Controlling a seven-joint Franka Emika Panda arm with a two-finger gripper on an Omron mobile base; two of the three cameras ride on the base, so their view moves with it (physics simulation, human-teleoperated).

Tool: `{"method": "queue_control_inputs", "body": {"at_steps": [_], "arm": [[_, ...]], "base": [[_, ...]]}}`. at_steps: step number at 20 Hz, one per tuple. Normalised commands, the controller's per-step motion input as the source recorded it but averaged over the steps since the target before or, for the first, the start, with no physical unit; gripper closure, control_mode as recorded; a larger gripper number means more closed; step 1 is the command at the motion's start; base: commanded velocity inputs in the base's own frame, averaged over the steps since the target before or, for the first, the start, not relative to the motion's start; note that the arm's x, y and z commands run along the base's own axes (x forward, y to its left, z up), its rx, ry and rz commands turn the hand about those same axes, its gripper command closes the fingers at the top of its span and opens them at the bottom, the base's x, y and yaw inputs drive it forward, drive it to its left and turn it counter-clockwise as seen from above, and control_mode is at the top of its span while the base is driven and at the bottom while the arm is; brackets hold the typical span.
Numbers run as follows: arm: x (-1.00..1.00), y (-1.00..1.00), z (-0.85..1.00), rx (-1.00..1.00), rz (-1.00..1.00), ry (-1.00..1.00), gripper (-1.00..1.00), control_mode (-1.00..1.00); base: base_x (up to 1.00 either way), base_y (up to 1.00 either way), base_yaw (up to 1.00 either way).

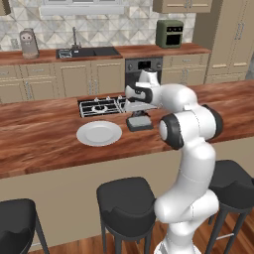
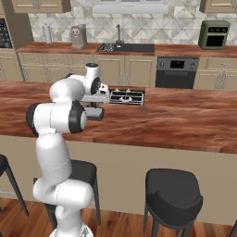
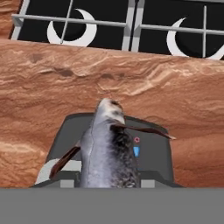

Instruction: Take the fish from the fridge and place it on the digital scale on the counter by the fridge. Wait a few seconds for a reading, then move it to the plate on the dining counter.

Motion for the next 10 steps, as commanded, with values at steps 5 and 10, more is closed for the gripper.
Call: {"method": "queue_control_inputs", "body": {"at_steps": [5, 10], "arm": [[-0.58, 0.00, 0.00, 0.00, 0.00, -0.05, 1.00, -1.00], [-0.35, 0.04, -0.11, 0.00, 0.00, -0.01, 1.00, -1.00]], "base": [[0.00, 0.00, 0.00], [0.00, 0.00, 0.00]]}}
